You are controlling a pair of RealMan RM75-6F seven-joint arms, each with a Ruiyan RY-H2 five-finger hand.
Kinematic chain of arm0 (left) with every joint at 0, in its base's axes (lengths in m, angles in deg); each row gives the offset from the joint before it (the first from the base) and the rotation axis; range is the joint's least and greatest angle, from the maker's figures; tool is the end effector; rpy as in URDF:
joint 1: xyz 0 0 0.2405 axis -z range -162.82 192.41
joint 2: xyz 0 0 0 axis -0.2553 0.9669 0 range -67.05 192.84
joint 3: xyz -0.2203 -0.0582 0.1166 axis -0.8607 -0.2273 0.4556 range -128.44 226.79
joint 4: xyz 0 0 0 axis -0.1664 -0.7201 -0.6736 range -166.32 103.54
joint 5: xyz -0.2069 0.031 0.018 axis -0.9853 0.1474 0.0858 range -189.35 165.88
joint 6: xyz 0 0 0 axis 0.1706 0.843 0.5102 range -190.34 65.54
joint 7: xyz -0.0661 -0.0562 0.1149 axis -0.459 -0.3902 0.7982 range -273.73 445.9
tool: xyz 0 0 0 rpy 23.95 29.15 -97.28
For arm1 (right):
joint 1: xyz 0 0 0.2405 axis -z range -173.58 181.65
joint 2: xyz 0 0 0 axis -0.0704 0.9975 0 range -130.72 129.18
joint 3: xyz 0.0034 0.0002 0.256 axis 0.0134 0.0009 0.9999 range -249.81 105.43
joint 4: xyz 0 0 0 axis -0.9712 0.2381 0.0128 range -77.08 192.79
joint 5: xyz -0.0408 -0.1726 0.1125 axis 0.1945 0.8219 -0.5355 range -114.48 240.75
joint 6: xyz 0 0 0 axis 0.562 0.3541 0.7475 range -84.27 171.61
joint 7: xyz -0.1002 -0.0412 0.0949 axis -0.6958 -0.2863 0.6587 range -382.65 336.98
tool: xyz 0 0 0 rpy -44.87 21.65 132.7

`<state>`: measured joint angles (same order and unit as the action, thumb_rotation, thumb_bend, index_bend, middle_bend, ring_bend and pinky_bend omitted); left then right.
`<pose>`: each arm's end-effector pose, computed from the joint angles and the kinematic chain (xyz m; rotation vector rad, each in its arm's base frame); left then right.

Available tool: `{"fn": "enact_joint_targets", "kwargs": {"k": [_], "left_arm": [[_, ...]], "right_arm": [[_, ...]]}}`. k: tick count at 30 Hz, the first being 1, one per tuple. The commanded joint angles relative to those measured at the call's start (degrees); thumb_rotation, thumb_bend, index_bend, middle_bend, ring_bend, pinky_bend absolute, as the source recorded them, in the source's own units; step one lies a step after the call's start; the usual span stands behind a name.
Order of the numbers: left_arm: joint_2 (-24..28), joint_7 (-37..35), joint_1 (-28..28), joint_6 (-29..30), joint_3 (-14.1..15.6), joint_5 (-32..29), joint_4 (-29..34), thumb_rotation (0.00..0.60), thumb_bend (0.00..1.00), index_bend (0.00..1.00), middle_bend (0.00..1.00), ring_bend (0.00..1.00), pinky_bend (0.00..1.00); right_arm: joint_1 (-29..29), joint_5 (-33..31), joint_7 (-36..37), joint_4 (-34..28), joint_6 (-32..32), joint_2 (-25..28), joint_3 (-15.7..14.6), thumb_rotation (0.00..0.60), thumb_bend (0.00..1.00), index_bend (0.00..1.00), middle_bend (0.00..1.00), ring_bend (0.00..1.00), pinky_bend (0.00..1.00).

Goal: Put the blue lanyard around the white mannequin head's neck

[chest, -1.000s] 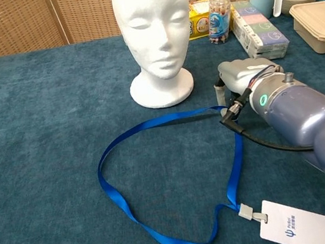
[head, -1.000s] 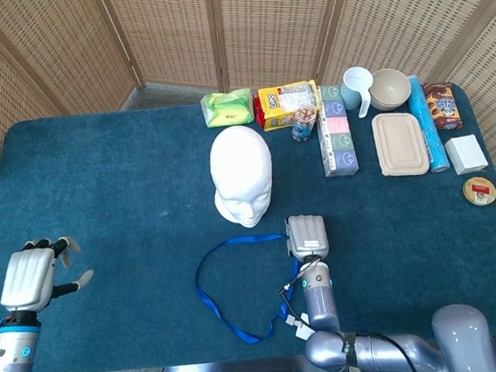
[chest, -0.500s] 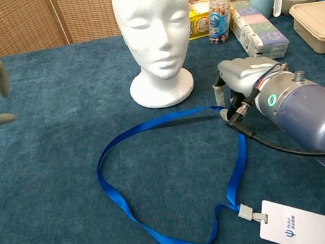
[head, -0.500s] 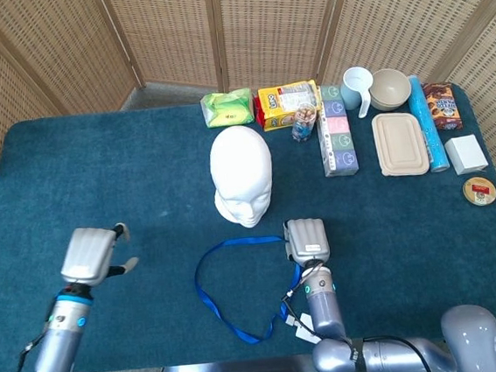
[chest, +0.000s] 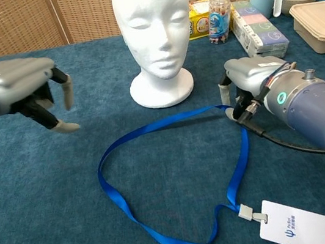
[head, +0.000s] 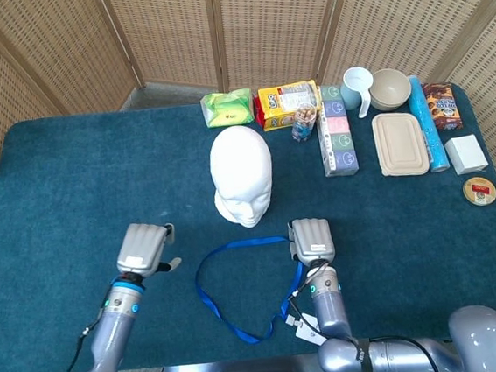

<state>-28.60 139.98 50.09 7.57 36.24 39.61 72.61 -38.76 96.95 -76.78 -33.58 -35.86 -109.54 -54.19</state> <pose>-0.1247 0.2890 -0.0081 -1.7560 -0.8609 -0.7343 -0.1064 -0.3015 -0.0701 1.5360 -1.1320 0.6390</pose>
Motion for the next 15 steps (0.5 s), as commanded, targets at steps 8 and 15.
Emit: {"fn": "enact_joint_targets", "kwargs": {"k": [8, 15], "left_arm": [[-8.0, 4.99, 5.27, 1.99, -0.62, -8.42, -4.52, 0.489, 0.22, 0.53, 1.0, 1.0, 1.0], [-11.93, 5.6, 7.41, 2.09, -0.53, -11.0, -8.96, 0.492, 0.23, 0.53, 1.0, 1.0, 1.0]], "right_arm": [[0.46, -0.3, 0.94, 0.45, 0.92, 0.62, -0.11, 0.6, 0.51, 0.62, 1.0, 1.0, 1.0], [0.53, -0.7, 1.31, 0.98, 1.66, 0.75, -0.17, 0.6, 0.51, 0.62, 1.0, 1.0, 1.0]]}}
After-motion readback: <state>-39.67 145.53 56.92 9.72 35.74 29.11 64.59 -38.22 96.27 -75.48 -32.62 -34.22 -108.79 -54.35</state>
